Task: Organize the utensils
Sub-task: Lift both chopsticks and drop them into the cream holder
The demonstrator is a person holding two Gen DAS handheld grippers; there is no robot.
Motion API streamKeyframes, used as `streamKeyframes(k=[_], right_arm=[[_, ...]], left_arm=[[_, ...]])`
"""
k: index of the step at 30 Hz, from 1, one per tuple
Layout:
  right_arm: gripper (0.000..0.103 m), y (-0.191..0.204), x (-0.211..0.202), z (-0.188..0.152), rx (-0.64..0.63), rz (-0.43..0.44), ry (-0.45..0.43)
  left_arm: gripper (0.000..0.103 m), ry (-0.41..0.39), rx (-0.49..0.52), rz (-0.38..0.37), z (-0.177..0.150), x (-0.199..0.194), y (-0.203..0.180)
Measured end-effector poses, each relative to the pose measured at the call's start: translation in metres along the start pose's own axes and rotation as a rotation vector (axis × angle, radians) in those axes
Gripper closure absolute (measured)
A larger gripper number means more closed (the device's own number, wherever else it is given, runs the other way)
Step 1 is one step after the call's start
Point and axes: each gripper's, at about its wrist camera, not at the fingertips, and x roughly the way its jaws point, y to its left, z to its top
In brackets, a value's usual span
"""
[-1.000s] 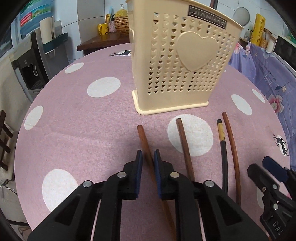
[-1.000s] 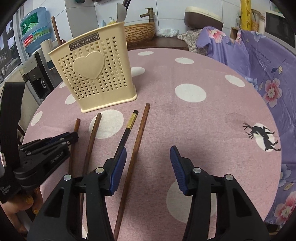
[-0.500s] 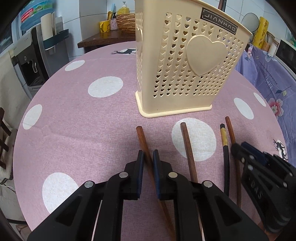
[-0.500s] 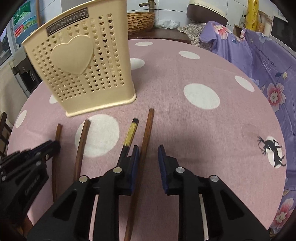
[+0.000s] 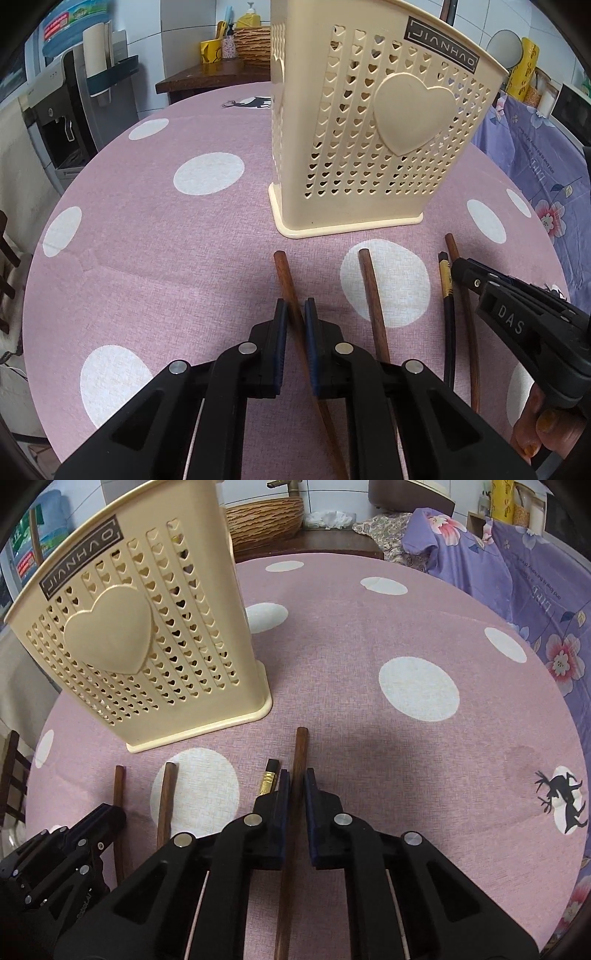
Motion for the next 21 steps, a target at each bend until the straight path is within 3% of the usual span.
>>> streamKeyframes(k=[6, 11, 21], right_arm=[[0.095, -0.004, -0.015, -0.004, 0.023, 0.061, -0.028], [0.095, -0.006, -0.048, -0.004, -0.006, 0.117, -0.088], [0.095, -0.016, -0.149, 0.0, -0.059, 0.266, -0.243]], left_arm=[[0.093, -0.003, -0.028, -0.031, -0.003, -0.003, 0.003], [0.094, -0.058, -0.021, -0.052, -0.003, -0.026, 0.002], [0.095, -0.239, -0.01, -0.133, 0.017, -0.106, 0.009]])
